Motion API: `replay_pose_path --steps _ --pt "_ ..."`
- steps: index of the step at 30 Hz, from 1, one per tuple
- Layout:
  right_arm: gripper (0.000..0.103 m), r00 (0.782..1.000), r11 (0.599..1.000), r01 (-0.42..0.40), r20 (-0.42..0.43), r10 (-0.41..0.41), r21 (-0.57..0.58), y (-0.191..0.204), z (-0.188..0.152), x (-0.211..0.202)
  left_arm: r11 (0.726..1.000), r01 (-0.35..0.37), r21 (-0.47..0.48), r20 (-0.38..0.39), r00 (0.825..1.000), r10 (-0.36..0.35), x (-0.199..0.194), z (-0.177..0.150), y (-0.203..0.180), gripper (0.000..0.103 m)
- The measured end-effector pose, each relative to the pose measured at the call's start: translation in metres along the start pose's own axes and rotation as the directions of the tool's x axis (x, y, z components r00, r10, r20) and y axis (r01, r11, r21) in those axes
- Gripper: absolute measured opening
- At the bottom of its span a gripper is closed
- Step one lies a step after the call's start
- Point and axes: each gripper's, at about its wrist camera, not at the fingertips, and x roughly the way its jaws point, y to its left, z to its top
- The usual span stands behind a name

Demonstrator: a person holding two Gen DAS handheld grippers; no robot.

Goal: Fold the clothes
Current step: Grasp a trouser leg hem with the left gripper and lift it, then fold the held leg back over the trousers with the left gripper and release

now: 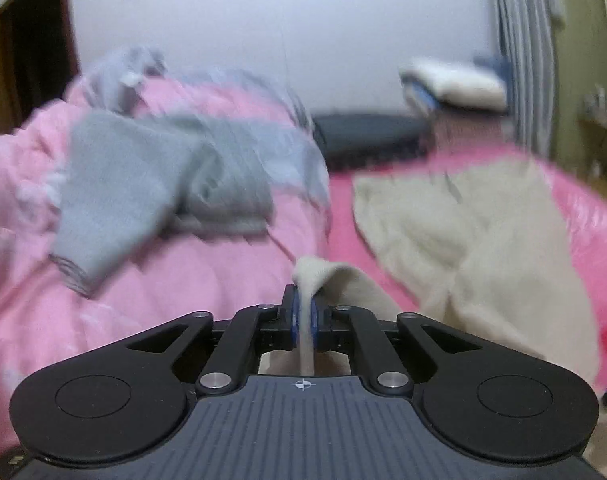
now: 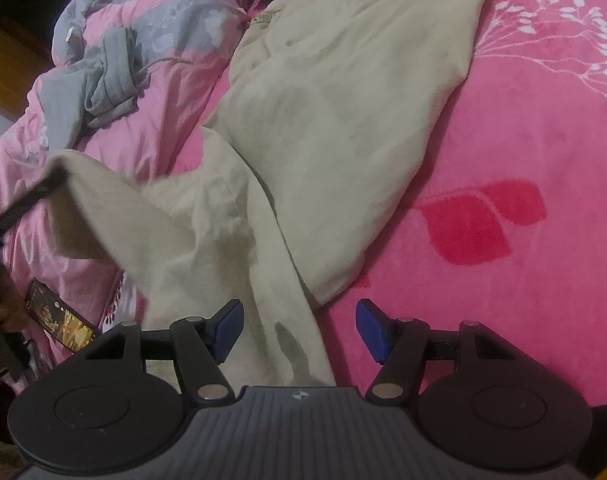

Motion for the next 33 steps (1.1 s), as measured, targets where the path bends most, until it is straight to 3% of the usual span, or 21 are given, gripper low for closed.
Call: replay_pose_path --steps 2,5,6,8,10,16,18,20,23,24,29,33 --pt "0.065 1.000 1.000 -0.008 0.016 0.008 0.002 0.000 -0.001 -0.001 1.000 0.008 -0.007 -0.070 0.998 -0.009 0.016 -0.010 -0.005 0.031" --pt "0.065 0.997 0.999 -0.031 0.069 0.032 -0.016 0.004 0.001 -0.007 0.999 -0.002 -0.048 -0.143 0.990 -0.005 0.026 -0.025 -0.011 0.039" --pt "0.065 0.996 0.999 -0.045 0.081 0.046 -0.024 0.006 0.003 -0.009 0.997 -0.005 -0.071 -0.143 0.990 -0.005 0.024 -0.029 -0.009 0.041" --pt "0.066 0.994 0.997 -0.051 0.095 0.056 -0.056 0.013 0.010 -0.008 0.993 -0.022 -0.114 -0.145 0.989 0.006 0.017 -0.035 -0.006 0.056" --pt "0.066 0.994 0.994 -0.042 0.096 0.051 -0.098 0.023 0.020 -0.002 0.989 -0.043 -0.145 -0.143 0.989 0.022 0.010 -0.039 -0.002 0.062" --pt "0.075 0.992 0.967 -0.034 0.109 0.063 -0.252 0.072 0.061 0.030 0.986 -0.082 -0.144 -0.079 0.994 0.071 -0.009 -0.039 0.003 0.063" --pt "0.075 0.995 0.953 0.007 0.098 0.024 -0.302 0.087 0.071 0.050 0.983 -0.083 -0.165 -0.051 0.996 0.075 -0.014 -0.039 0.002 0.063" --pt "0.075 0.996 0.937 0.048 0.082 -0.021 -0.347 0.096 0.074 0.069 0.983 -0.056 -0.177 -0.026 0.998 0.053 -0.020 -0.043 -0.004 0.063" --pt "0.074 0.996 0.916 0.089 0.057 -0.072 -0.390 0.096 0.073 0.090 0.987 0.034 -0.157 -0.020 0.999 -0.037 -0.020 -0.051 -0.018 0.063" --pt "0.072 0.995 0.915 0.095 0.055 -0.079 -0.393 0.095 0.072 0.093 0.987 0.055 -0.148 -0.028 0.998 -0.059 -0.017 -0.052 -0.023 0.063" --pt "0.010 0.994 0.925 0.102 0.059 -0.086 -0.366 0.077 0.069 0.089 0.983 0.138 -0.125 -0.070 0.987 -0.147 0.002 -0.058 -0.045 0.062" --pt "0.007 0.991 0.940 0.101 0.119 -0.065 -0.327 0.064 0.065 0.057 0.982 0.152 -0.113 -0.092 0.982 -0.162 0.014 -0.061 -0.054 0.062"
